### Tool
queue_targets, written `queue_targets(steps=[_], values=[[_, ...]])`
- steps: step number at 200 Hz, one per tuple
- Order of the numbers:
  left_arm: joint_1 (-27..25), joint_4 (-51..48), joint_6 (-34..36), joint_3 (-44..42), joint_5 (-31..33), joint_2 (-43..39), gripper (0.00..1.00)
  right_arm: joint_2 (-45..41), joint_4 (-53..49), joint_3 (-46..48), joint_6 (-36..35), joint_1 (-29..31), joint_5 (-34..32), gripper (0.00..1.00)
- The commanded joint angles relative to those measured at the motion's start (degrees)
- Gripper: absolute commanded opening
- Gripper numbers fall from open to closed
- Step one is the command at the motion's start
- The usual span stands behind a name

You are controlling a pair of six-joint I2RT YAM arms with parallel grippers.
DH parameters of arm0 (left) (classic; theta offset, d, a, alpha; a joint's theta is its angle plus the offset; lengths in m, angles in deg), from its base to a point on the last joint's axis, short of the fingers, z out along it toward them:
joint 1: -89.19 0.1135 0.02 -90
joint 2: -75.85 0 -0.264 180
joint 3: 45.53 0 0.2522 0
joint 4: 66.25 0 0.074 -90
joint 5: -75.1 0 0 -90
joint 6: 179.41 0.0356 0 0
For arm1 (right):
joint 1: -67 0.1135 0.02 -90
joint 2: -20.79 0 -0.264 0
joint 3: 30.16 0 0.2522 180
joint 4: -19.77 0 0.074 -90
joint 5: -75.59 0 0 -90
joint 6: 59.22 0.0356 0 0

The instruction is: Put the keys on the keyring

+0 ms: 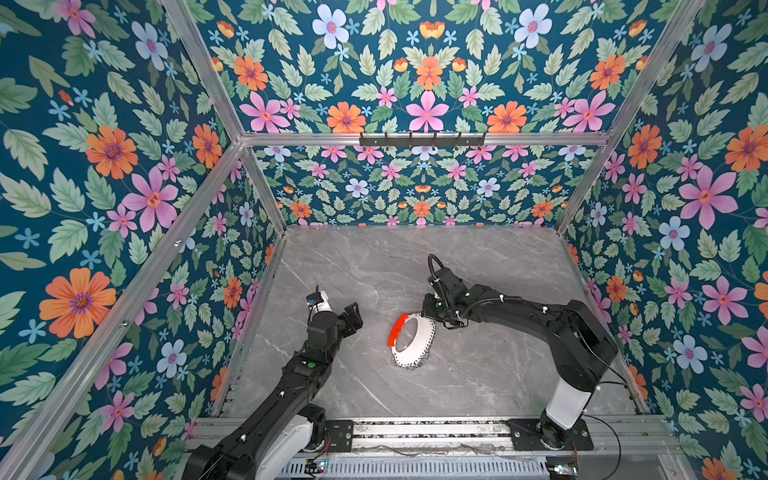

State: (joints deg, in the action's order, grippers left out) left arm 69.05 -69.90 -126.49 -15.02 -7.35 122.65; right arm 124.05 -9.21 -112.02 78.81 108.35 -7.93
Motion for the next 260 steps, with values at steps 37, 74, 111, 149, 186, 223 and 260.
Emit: queue_targets(steps=[37,74,111,149,186,223,260], values=[[-0.3,-3.6,0.4,-0.2,1.3,-3.1,1.00,4.1,-0.9,-3.1,0.2,-0.1,2.1,0.00],[-0.2,-12.7,-2.3,6.7,8.8,6.2,1.00,4.3,-2.2,-2.7,-1.5,-1.1,2.2,0.02],[-0.1,-24.7,-2.7,15.0,22.7,12.3,1.00,3.7,-3.0,-3.4,-4.2,-1.4,2.7,0.13],[-0.2,-19.0,5.0,15.4,9.4,12.4,1.00,1.1,-7.1,-4.5,-7.8,-1.4,2.8,0.33],[-4.7,-11.9,5.3,12.8,4.3,12.6,0.93,-7.7,-8.1,0.2,-12.1,-1.4,-4.3,0.40],[-18.0,-7.1,4.6,16.7,7.0,18.0,0.79,-21.8,4.5,18.6,-13.7,-1.4,-21.6,0.41],[-28.3,-2.1,2.7,24.6,5.6,29.7,0.66,-27.0,23.2,34.9,-11.5,-1.4,-31.6,0.41]])
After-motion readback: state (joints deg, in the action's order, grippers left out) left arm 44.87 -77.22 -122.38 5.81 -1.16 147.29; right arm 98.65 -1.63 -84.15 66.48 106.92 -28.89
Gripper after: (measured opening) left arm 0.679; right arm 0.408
